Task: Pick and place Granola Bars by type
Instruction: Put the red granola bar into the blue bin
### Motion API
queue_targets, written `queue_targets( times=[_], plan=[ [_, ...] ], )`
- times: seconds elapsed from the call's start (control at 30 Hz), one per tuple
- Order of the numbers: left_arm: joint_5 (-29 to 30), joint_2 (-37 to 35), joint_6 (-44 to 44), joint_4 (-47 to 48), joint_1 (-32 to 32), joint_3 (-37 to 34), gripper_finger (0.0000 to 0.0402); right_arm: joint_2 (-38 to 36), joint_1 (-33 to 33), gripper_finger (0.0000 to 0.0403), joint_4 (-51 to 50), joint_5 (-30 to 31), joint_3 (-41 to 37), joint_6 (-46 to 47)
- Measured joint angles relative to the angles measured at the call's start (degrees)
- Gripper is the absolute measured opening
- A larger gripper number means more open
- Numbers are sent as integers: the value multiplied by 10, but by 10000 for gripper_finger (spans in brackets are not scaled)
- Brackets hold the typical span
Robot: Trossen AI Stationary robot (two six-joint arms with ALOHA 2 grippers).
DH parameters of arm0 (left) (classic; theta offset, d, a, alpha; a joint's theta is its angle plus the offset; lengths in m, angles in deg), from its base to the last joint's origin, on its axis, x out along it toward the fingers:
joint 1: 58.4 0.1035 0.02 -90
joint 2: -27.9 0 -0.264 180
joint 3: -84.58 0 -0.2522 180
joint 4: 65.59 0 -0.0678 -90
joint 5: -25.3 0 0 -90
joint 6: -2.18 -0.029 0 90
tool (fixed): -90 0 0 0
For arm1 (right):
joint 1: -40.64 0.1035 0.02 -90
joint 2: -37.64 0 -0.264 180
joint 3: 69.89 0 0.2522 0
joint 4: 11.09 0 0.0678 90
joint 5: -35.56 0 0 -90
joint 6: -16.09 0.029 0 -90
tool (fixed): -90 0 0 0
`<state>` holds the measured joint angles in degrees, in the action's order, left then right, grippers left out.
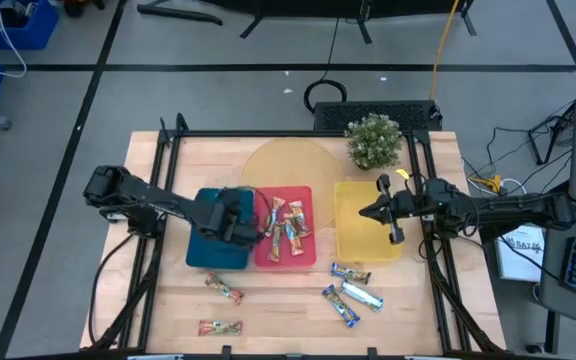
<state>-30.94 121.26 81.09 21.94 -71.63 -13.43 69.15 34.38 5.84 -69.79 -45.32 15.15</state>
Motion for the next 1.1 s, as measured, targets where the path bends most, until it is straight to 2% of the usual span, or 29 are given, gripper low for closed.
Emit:
queue_targets(
  times=[0.23, 0.3, 0.6, 0.83, 1.1],
  plan=[
    [-82, -50, 150, -10, -42, -86, 51, -1, 0, 0, 38, -103, 0, 25],
    [-102, -67, 163, -27, -41, -108, 51, 0, 0, 0, 40, -119, 0, 22],
    [-117, -76, 188, -96, -9, -191, 51, 0, 0, 0, 46, -119, 0, 18],
    [-113, -77, 157, -136, 5, -201, 53, 0, 0, 0, 46, -119, 0, 17],
    [-123, -77, 161, -143, 4, -200, 108, 0, 0, 0, 42, -119, 0, 37]
  ],
)
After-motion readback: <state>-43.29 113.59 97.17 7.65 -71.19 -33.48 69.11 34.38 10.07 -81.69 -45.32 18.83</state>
